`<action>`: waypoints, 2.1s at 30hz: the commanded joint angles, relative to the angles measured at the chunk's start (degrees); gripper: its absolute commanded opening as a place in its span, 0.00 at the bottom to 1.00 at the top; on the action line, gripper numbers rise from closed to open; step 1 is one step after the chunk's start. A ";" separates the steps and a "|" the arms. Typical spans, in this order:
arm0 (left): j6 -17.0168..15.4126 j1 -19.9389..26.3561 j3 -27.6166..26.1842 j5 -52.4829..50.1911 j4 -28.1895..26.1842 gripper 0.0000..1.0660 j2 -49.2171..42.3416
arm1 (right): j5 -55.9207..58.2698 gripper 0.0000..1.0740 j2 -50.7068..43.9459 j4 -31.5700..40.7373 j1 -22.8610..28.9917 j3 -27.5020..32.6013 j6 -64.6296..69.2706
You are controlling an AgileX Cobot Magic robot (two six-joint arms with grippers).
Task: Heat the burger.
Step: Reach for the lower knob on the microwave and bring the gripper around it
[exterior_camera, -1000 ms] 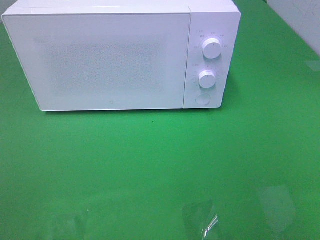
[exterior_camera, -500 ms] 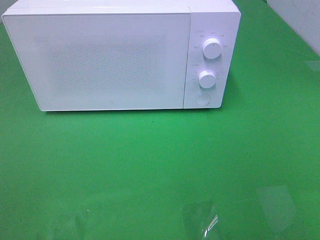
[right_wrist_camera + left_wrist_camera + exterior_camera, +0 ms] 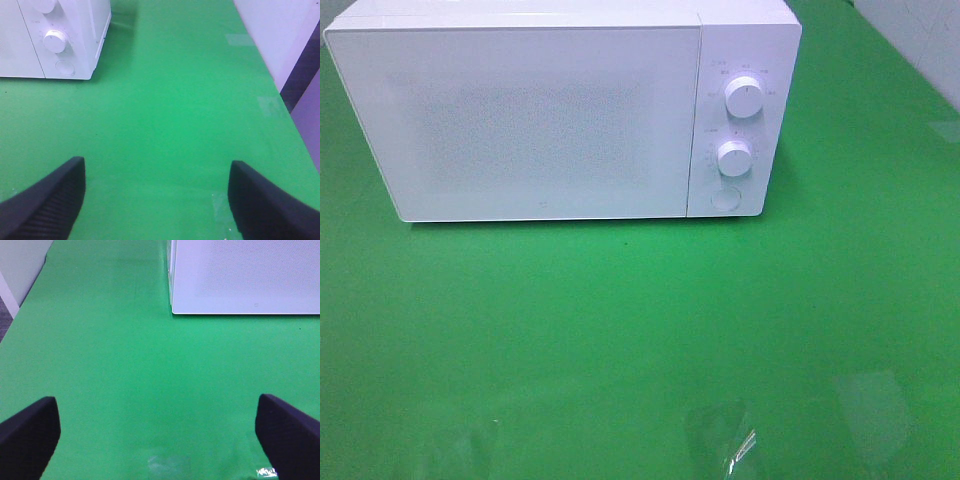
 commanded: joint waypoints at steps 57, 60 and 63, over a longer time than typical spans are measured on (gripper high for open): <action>0.11 0.00 0.29 -0.92 -0.11 0.92 -0.97 | -90.99 0.71 57.30 0.29 -0.29 11.97 2.12; 0.11 0.00 0.29 -0.92 -0.11 0.92 -0.97 | -98.15 0.71 64.06 5.50 -0.06 13.35 -2.46; 0.11 0.00 0.29 -0.92 -0.11 0.92 -0.97 | -102.67 0.71 66.86 8.25 -0.06 14.38 -4.41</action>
